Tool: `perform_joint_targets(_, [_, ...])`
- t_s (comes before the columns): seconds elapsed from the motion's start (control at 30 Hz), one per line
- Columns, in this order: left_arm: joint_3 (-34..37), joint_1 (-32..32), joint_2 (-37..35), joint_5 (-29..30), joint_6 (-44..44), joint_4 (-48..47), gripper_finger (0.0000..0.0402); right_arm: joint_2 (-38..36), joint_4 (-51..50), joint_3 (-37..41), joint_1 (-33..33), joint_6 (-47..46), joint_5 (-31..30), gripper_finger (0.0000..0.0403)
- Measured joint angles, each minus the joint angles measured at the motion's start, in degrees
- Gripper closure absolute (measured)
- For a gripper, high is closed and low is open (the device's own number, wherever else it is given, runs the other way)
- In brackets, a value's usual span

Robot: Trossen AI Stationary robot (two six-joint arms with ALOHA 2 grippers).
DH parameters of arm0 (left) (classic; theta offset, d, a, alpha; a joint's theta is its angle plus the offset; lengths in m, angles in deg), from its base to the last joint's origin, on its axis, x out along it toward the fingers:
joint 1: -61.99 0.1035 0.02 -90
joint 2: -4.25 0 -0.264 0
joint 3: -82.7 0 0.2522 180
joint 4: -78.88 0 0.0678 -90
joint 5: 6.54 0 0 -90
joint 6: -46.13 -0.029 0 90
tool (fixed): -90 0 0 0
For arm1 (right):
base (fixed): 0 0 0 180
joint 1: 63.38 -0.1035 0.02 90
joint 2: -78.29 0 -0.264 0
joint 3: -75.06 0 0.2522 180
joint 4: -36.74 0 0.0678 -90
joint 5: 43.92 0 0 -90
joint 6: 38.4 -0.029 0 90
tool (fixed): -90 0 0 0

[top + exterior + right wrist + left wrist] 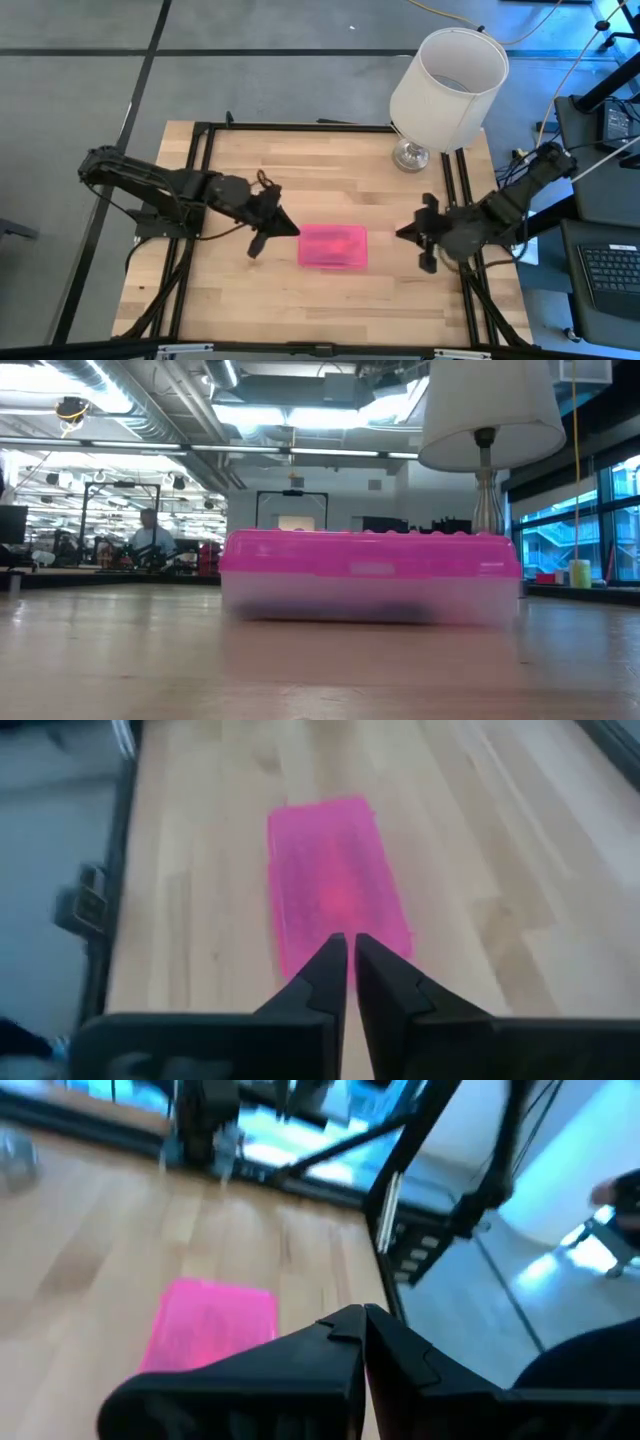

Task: Pick & place school supplies into a supply box
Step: Return to Home Position

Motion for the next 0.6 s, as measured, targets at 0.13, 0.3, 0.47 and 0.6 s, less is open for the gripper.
perform_joint_targets(0.13, [5.46,0.15,-4.44,-2.23,-0.8,9.49,0.0398,-7.82,13.54,10.33,-3.72,-1.31,-1.31,0.0371])
perform_joint_targets(0.3, [15.24,0.11,-12.0,-1.5,-0.74,18.53,0.0398,-14.58,34.37,23.07,-6.1,5.1,0.17,0.037])
perform_joint_targets(0.47, [25.72,0.24,-19.61,0.87,-0.64,29.62,0.0398,-20.52,44.19,31.58,-6.11,8.07,3.84,0.0369])
perform_joint_targets(0.6, [32.5,0.26,-24.36,0.96,-0.74,35.33,0.0398,-26.13,50.41,38.54,-6.11,8.97,6.54,0.0369])
